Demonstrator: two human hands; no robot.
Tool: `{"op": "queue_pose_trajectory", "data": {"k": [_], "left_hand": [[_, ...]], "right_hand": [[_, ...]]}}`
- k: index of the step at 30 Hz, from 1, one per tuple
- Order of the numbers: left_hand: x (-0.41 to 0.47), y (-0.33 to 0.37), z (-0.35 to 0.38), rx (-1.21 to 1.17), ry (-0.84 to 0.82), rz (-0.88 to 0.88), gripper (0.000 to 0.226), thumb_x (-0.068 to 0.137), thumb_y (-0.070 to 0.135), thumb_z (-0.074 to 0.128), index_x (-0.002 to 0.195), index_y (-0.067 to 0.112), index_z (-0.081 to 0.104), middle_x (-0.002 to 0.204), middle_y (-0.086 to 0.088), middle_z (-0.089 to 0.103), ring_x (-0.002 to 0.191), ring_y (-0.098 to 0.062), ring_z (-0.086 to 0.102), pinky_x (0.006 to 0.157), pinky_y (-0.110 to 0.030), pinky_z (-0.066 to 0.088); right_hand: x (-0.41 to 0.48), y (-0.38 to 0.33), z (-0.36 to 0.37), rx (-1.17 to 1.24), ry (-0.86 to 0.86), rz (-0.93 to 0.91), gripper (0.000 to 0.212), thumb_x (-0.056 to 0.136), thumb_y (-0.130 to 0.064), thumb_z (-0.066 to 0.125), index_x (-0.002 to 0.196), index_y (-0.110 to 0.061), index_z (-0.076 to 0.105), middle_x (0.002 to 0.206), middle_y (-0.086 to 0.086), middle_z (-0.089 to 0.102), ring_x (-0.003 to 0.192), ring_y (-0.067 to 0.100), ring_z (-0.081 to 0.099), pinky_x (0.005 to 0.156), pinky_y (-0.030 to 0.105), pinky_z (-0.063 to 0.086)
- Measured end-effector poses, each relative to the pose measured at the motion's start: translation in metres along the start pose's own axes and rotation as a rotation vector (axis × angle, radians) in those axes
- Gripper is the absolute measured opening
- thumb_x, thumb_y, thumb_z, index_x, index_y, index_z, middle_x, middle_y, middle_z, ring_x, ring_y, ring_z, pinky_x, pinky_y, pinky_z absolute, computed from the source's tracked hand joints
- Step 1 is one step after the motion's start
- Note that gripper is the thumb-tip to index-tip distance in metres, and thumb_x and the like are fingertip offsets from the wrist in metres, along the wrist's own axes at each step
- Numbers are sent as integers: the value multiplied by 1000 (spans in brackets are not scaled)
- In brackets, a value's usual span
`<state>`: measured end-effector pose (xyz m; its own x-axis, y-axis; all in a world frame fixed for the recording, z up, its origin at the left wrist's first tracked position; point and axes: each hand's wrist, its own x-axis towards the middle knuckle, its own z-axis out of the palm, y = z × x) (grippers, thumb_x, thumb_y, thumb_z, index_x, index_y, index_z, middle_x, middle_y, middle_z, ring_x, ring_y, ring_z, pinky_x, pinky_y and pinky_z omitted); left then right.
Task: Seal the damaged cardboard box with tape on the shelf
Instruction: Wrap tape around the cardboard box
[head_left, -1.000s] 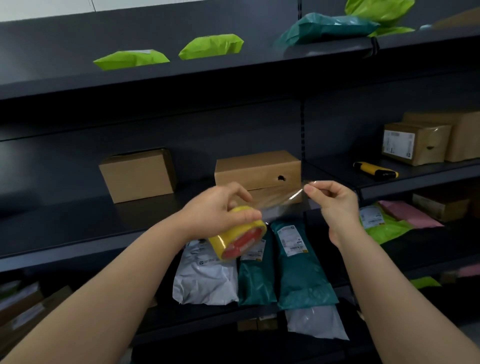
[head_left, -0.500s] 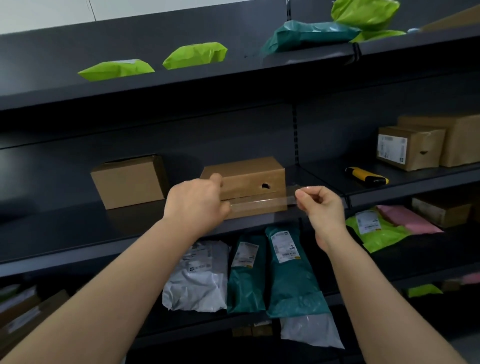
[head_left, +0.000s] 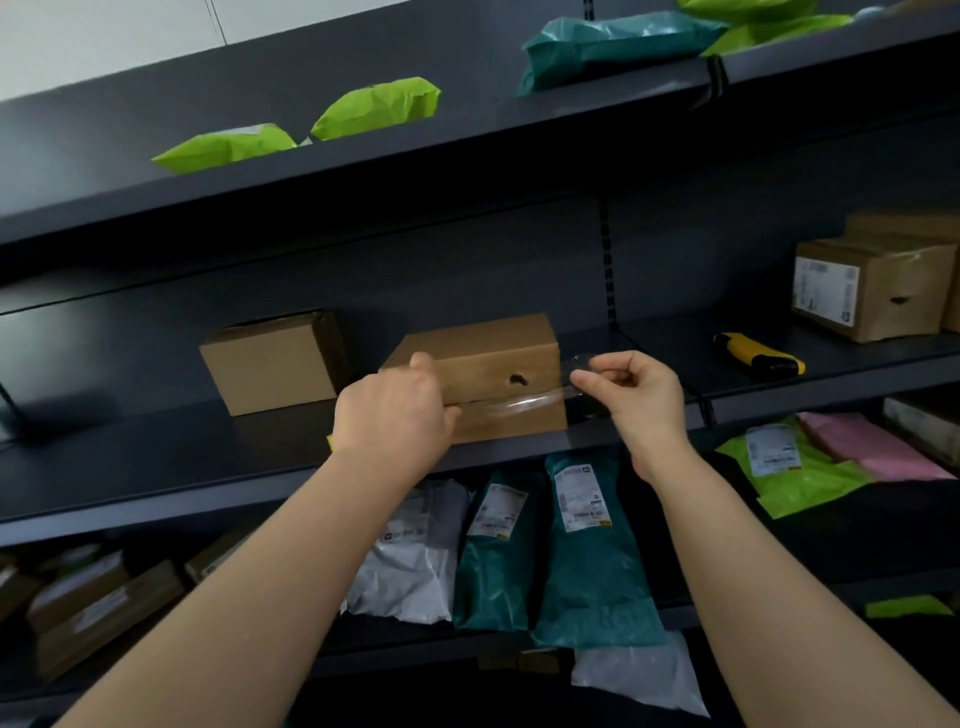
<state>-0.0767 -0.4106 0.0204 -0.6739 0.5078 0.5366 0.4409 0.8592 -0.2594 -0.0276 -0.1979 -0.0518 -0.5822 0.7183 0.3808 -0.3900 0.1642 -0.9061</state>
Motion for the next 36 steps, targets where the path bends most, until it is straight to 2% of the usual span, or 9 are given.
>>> {"op": "queue_pose_trajectory", "data": {"k": [7, 12, 20, 23, 28, 36], "left_hand": [[1, 3, 8, 0, 1, -48, 42, 93, 54, 53, 104, 15, 44, 96, -5, 66, 86, -30, 65, 58, -33, 38], [5, 4, 13, -9, -25, -64, 43, 93, 55, 52, 106, 14, 44, 97, -6, 65, 87, -30, 65, 59, -33, 39], [8, 3, 13, -30, -41, -73, 40, 93, 53, 54, 96, 17, 37, 97, -7, 66, 89, -31, 64, 60, -33, 38], [9, 5, 12, -16, -44, -78, 41, 93, 53, 54, 103, 15, 43, 98, -7, 65, 89, -30, 64, 59, -34, 38], [12, 6, 11, -20, -56, -81, 41, 93, 52, 54, 95, 18, 32, 98, -7, 65, 90, -30, 64, 59, -33, 37], [16, 6, 14, -21, -66, -84, 40, 94, 51, 54, 96, 17, 33, 98, -7, 65, 91, -30, 64, 60, -33, 37]], "right_hand": [[7, 12, 3, 0, 20, 1, 20, 71, -15, 85, 78, -22, 68, 75, -3, 59, 72, 9, 56, 77, 24, 53], [10, 17, 4, 5, 1, 6, 20, 71, -14, 85, 79, -21, 68, 75, -4, 58, 71, 8, 55, 71, 19, 49], [16, 21, 6, 20, -16, 5, 20, 72, -15, 85, 79, -22, 68, 75, -5, 57, 70, 5, 53, 67, 14, 47], [19, 23, 7, 29, -17, 6, 20, 72, -15, 85, 79, -24, 68, 75, -5, 57, 71, 5, 53, 68, 15, 47], [23, 25, 8, 22, -28, -2, 21, 71, -14, 85, 78, -24, 68, 76, -4, 59, 72, 6, 53, 67, 13, 47], [28, 27, 8, -16, -50, -2, 20, 72, -16, 84, 79, -24, 68, 73, -6, 57, 69, 4, 53, 66, 12, 46]]}}
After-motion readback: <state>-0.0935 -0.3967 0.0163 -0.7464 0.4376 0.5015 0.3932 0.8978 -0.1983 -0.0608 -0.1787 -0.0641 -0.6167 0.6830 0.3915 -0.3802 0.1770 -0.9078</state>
